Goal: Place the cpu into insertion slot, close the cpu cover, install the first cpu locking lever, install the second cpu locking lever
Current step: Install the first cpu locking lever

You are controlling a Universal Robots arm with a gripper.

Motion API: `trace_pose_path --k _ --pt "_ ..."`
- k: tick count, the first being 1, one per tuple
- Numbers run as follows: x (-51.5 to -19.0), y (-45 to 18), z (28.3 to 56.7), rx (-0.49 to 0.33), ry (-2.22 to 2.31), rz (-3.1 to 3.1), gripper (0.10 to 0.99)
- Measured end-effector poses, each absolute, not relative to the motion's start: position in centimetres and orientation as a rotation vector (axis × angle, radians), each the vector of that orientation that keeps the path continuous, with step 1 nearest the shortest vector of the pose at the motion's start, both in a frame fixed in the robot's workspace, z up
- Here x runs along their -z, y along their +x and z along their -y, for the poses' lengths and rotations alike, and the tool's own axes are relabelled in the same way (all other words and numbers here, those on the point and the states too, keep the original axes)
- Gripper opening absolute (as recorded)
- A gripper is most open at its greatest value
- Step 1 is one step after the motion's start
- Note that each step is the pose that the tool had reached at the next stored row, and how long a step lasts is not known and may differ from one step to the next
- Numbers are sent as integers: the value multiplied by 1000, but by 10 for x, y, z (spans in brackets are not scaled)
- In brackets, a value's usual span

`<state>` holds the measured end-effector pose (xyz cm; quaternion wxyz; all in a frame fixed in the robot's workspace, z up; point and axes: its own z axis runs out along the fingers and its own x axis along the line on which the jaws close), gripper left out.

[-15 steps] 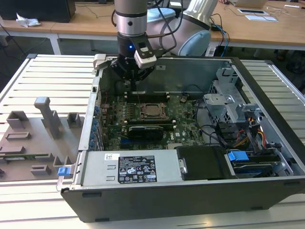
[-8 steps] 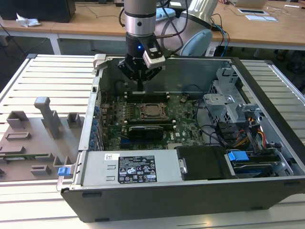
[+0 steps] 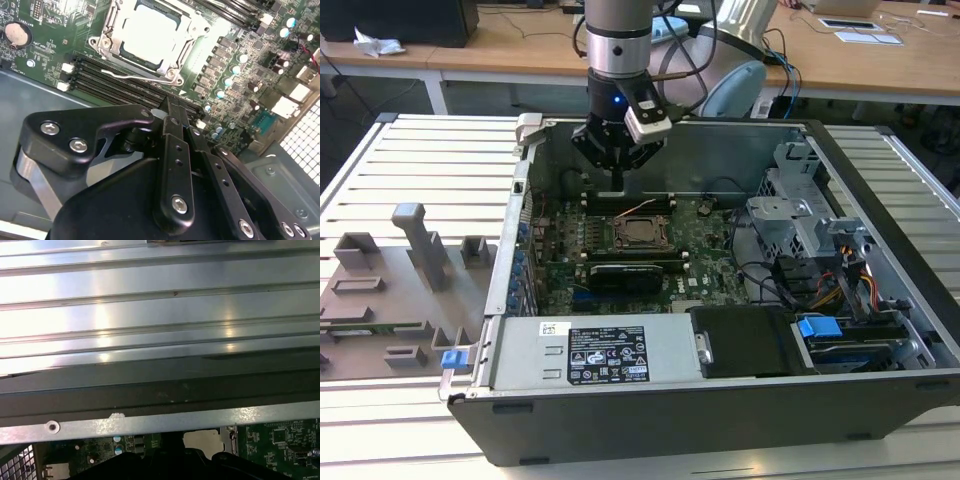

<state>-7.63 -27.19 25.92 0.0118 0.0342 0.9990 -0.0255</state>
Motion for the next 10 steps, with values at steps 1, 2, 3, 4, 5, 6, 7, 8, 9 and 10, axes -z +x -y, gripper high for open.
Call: trace_pose_path --k 1,2,3,4,5,6,7,8,9,10 --pt "-259 -76 272 80 91 -3115 106" --pt "-259 -76 272 79 74 -3116 106" --pt "-259 -76 272 78 61 -3116 106" --pt "-259 -76 273 73 39 -3116 106" --pt "-259 -76 273 67 -17 -3116 106" --pt "-258 -76 273 66 -65 -3114 106" --pt "-258 -76 273 66 -82 -3114 106" --pt "-258 -76 273 66 -83 -3114 106" --pt "-258 -76 273 64 -83 -3114 106" --pt "-257 -76 276 40 -83 -3114 106"
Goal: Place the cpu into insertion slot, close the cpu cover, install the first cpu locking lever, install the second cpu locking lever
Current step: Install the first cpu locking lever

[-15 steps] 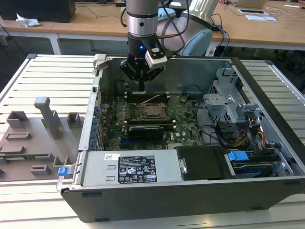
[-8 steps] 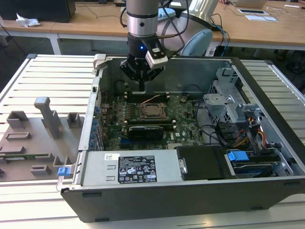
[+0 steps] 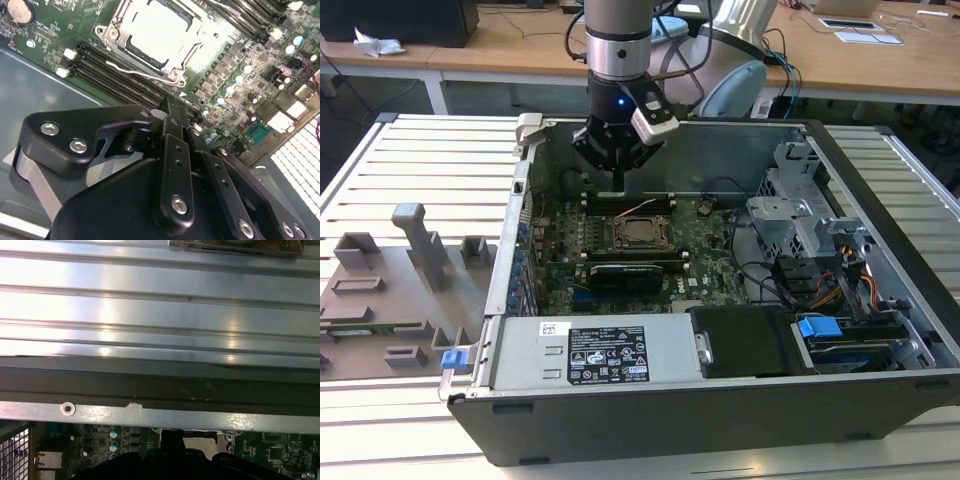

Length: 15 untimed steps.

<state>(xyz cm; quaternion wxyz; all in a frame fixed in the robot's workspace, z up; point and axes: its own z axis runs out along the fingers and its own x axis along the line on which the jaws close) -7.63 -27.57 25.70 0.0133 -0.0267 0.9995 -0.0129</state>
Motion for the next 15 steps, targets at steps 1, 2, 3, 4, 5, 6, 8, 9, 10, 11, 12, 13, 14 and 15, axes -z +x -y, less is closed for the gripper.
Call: trace_pose_path --k 1,2,3,4,5,6,8,9,10,11,12,13,14,15 --pt "-255 -76 277 39 -83 -3113 106" --pt "-251 -76 277 39 -83 -3114 106" --pt "-249 -76 277 39 -84 -3114 106" --pt "-247 -76 277 39 -84 -3114 106" --pt "-245 -75 277 39 -84 -3114 106" --pt "-244 -75 277 39 -84 -3114 106" --pt "-240 -75 277 39 -84 -3114 106" --pt "-238 -75 277 39 -84 -3114 106" --pt "-236 -75 277 39 -84 -3114 106" --pt "-233 -75 277 39 -85 -3114 106" --pt "-229 -74 276 39 -85 -3114 106" --pt "-225 -73 274 39 -86 -3114 106" --pt "-222 -72 272 39 -86 -3114 106" --pt "-219 -71 270 39 -87 -3114 106"
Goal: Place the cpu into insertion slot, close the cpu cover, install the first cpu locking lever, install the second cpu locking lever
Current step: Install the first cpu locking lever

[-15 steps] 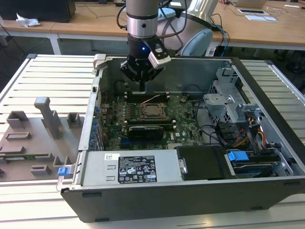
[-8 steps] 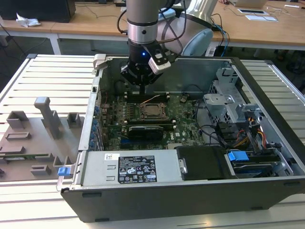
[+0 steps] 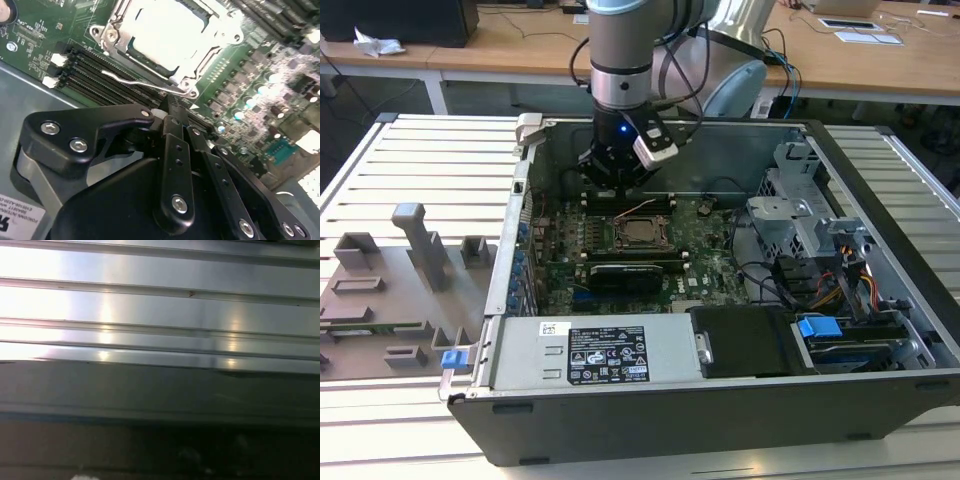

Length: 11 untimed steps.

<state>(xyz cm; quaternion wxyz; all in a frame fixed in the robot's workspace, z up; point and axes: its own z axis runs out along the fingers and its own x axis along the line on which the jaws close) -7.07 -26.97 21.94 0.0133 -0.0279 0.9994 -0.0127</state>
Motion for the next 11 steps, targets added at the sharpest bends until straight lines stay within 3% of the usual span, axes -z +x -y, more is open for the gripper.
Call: trace_pose_path --k 11 --pt "-214 -59 268 41 -88 -3113 106"
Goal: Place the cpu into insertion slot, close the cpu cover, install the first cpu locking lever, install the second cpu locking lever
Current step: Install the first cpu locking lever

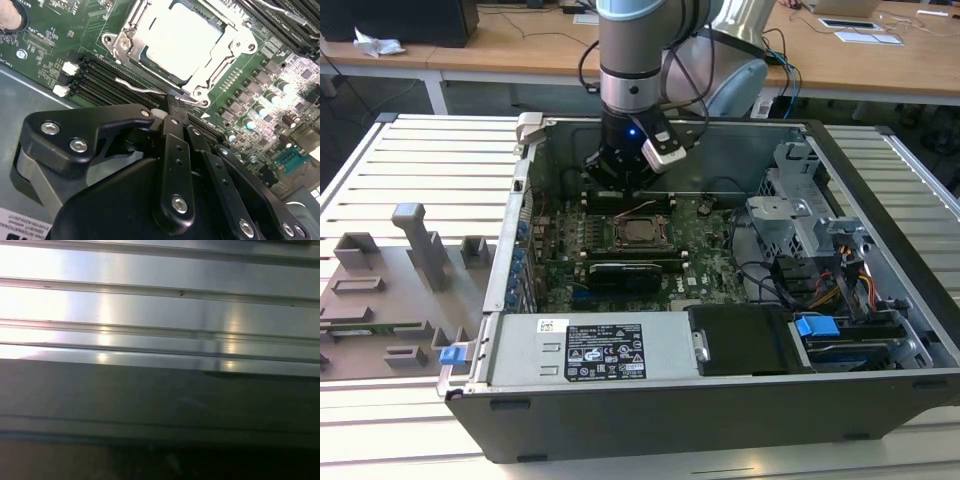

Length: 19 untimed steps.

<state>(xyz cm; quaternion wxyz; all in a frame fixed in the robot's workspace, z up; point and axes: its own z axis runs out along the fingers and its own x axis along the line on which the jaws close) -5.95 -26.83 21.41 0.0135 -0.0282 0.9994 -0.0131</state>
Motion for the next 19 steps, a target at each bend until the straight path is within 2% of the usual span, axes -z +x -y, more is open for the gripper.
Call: trace_pose_path --k 19 --pt "-206 -28 276 44 -88 -3114 106"
